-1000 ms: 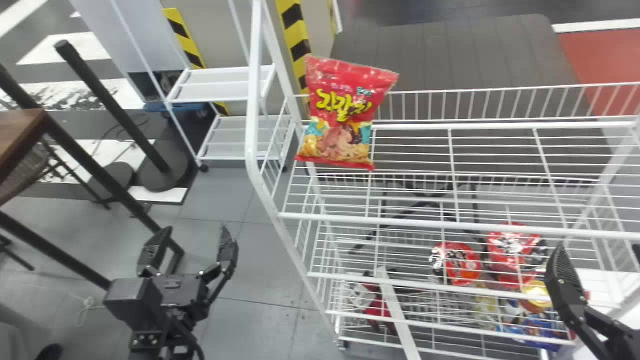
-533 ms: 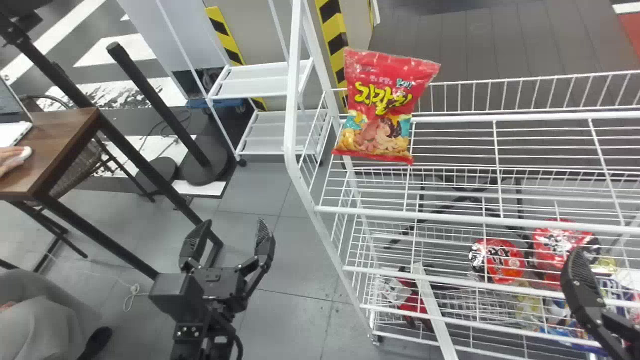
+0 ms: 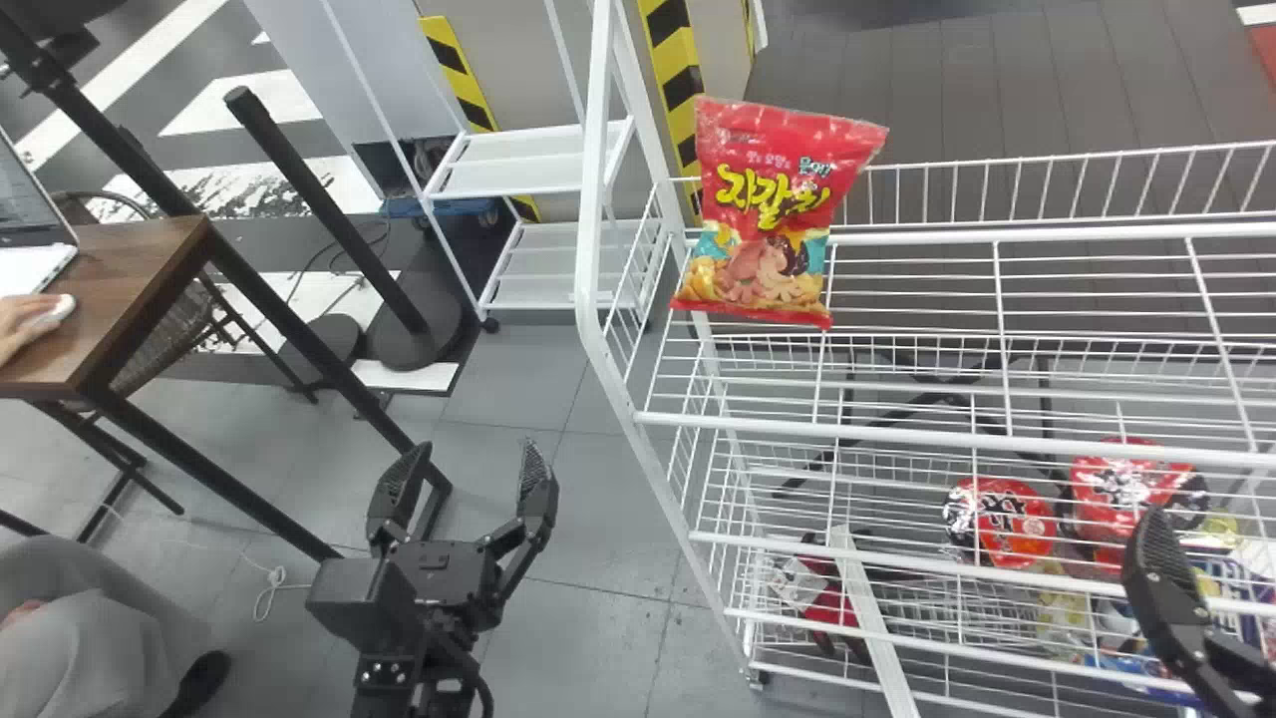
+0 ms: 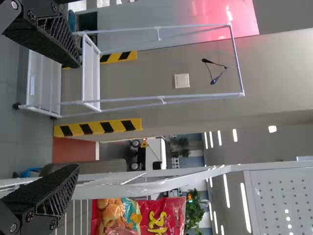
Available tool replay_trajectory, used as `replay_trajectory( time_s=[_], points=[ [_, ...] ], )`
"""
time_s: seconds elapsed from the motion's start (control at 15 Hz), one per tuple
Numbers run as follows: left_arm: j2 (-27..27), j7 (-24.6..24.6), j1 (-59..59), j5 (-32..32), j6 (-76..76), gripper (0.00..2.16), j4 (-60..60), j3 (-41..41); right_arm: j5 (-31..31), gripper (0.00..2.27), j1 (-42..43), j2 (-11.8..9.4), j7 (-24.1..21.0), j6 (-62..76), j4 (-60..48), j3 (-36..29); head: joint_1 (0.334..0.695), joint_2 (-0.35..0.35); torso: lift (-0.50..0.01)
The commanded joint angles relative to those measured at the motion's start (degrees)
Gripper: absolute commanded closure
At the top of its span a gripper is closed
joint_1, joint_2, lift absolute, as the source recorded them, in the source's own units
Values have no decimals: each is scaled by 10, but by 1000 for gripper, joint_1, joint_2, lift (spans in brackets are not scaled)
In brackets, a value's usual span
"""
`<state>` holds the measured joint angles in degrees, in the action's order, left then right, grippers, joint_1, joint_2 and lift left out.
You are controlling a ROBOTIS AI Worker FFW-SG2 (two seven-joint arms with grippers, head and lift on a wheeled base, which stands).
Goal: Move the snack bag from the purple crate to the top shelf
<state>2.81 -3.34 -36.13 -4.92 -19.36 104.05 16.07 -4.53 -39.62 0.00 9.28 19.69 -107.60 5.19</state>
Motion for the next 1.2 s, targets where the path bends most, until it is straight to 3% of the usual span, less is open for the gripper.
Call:
replay_trajectory(
  time_s=[0.0, 1.13],
  points=[
    [0, -1, -1, 0, 0, 90, 0, -1, 1, 113, -2, 1, 0, -1, -2, 0, 695, 350, 0],
    [0, -3, -6, 0, 0, 90, -2, -9, 1, 113, -7, 1, -1, 2, 0, -2, 695, 340, 0]
  ],
)
